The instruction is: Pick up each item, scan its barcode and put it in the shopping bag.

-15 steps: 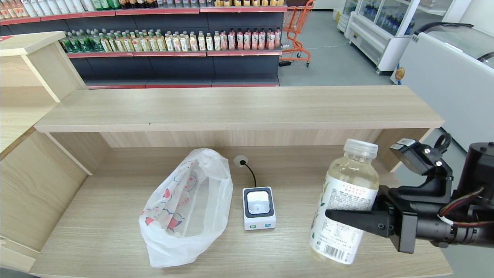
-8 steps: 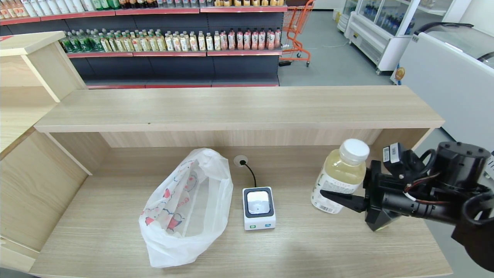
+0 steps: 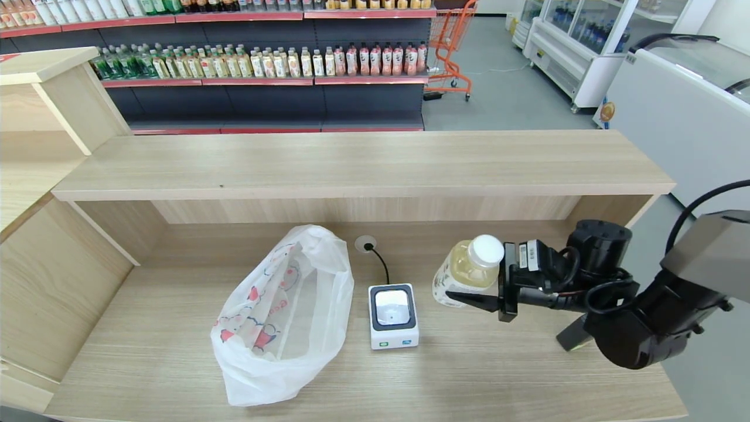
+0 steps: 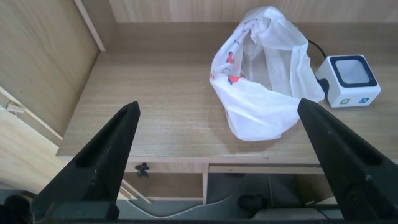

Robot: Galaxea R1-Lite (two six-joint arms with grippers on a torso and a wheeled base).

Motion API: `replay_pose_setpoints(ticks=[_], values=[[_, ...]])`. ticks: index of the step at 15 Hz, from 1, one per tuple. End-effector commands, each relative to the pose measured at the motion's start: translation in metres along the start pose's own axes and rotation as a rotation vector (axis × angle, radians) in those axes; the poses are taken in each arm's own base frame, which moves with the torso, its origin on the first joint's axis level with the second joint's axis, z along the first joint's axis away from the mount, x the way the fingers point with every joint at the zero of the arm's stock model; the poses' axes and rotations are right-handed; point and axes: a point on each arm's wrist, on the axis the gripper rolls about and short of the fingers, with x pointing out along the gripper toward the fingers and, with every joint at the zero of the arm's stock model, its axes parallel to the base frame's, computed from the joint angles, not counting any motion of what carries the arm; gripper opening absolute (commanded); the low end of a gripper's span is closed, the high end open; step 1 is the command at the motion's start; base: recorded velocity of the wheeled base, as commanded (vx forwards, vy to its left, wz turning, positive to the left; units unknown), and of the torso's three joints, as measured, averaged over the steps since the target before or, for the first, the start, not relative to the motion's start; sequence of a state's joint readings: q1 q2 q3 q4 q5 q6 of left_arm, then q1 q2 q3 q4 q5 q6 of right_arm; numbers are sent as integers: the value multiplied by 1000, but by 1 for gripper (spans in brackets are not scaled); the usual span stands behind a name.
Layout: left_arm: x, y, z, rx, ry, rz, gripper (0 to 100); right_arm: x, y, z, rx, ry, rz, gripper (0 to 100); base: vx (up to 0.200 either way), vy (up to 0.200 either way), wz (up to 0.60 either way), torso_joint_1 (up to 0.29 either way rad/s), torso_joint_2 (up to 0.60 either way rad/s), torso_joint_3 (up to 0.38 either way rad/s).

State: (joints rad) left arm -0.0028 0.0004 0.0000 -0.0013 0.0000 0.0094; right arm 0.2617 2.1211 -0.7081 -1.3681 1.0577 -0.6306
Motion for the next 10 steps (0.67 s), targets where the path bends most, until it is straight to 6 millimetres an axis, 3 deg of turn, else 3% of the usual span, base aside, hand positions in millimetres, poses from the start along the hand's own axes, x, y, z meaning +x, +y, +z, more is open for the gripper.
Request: replay_pose_setpoints(ticks=[1,5,10], values=[[0,0,0,0,1,0,100,21,2,-32,-1,-40,77,0,0,0,0,0,0,0],[0,0,0,0,1,0,100,35,1,-47,-150,-167,205,0,0,0,0,0,0,0],[0,0,0,0,1,0,100,47,-1,-68,-268,-219,233,0,0,0,0,0,0,0]])
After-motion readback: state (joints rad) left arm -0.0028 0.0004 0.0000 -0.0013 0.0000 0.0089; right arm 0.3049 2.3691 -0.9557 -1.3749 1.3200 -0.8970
